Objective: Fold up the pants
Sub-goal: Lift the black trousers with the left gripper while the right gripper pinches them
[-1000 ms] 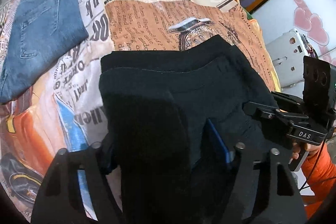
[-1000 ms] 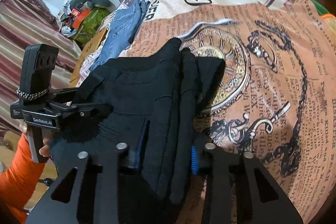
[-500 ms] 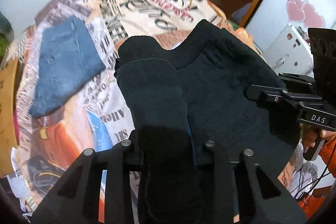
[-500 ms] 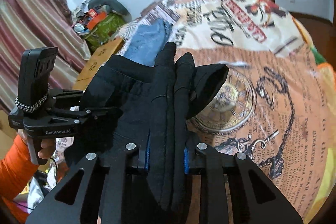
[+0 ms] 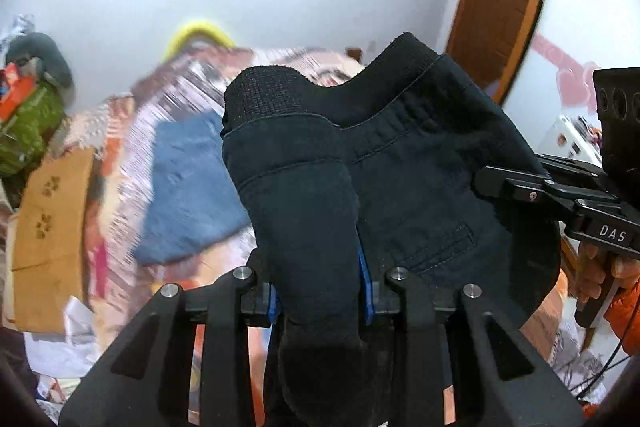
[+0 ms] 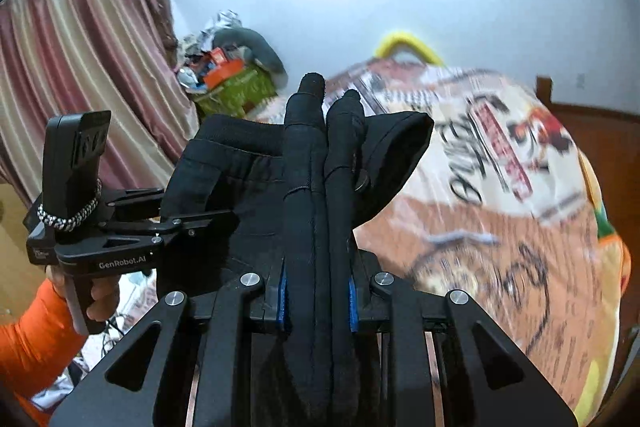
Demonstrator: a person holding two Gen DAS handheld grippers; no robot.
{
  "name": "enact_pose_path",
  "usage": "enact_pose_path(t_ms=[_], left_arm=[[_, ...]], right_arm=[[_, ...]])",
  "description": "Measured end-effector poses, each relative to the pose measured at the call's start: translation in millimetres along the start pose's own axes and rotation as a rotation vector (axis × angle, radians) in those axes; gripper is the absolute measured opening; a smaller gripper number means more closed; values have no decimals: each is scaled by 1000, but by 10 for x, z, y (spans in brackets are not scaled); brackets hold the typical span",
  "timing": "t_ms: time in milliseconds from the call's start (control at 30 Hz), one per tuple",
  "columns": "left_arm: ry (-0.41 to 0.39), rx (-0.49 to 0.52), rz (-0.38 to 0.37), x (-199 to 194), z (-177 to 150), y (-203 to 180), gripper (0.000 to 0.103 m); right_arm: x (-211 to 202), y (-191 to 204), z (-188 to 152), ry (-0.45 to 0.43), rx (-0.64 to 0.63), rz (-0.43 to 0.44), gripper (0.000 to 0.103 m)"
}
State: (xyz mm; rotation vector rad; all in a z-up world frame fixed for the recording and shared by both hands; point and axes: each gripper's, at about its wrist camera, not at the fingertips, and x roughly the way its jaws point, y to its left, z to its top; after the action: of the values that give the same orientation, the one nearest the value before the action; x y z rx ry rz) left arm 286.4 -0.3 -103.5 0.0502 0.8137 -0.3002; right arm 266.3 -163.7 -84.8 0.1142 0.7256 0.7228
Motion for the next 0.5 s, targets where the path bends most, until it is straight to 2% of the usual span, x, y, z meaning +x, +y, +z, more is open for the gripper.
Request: enact_pose_path(t_ms=[267, 500], left_arm=[[-112, -100, 71, -153, 328, 678, 30], [-168, -159, 146, 77, 585, 1243, 30]], right_arm=[[420, 276, 546, -71, -80, 45, 19], [967, 388, 836, -93, -86, 71, 19]])
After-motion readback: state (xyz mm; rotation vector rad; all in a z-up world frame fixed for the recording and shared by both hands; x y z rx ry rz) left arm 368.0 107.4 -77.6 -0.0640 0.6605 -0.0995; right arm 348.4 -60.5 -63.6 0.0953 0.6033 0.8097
